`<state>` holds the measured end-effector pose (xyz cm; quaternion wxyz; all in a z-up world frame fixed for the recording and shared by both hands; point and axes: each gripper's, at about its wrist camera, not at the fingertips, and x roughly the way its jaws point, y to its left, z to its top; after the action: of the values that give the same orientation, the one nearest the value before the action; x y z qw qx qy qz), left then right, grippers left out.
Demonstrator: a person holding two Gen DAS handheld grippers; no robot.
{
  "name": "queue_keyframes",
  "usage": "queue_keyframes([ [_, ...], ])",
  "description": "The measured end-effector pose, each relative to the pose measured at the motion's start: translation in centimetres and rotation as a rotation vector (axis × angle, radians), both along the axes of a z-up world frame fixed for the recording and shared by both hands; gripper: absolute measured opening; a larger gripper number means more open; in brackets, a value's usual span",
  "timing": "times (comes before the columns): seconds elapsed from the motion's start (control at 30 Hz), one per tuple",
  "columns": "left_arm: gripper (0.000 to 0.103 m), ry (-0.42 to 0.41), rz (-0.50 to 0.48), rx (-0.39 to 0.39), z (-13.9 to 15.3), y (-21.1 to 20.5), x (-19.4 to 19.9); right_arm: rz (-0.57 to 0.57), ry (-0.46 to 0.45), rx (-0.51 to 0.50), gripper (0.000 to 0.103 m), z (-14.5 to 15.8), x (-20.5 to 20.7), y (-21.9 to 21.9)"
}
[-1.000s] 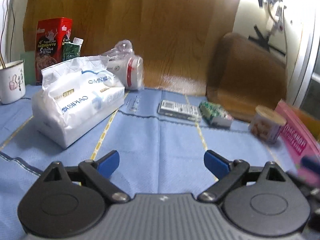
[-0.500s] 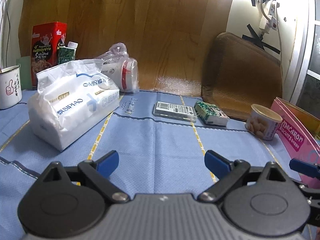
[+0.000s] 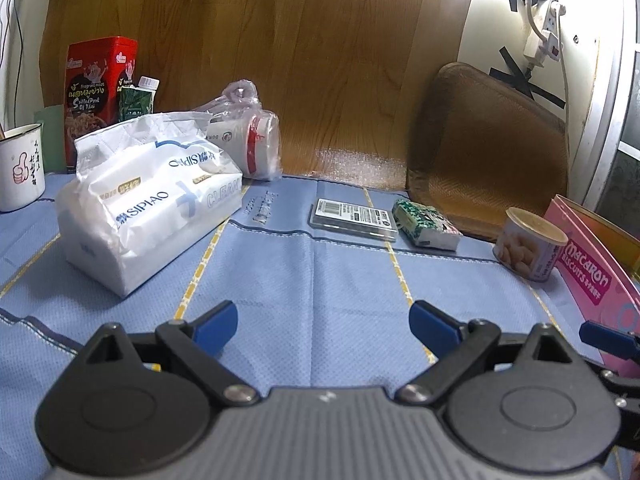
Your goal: Organize soft objects
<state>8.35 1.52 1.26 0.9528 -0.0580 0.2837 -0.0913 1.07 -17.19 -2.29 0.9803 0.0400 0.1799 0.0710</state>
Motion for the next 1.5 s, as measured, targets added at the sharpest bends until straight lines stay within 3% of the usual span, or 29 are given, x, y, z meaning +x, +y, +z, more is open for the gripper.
queue_keyframes([
  [0.83, 0.096, 0.021, 0.006, -0.028, -0.1, 0.5, 0.3, -0.002, 0.007, -0.007, 0.076, -0.1, 0.1, 0.2],
  [1.13, 0.096, 0.025, 0.076, -0.094, 0.0, 2.0, 0.5, 0.039, 0.007, -0.052, 0.075, 0.1, 0.8, 1.2],
  [1.3, 0.096, 0.033, 0.141, -0.171, -0.2, 3.7, 0.7, 0.086, -0.008, -0.078, 0.075, 0.8, 3.4, 2.8],
  [1.5, 0.096, 0.042, 0.152, -0.229, -0.3, 4.7, 1.0, 0.116, 0.022, -0.035, 0.074, 2.6, 10.5, 4.5],
])
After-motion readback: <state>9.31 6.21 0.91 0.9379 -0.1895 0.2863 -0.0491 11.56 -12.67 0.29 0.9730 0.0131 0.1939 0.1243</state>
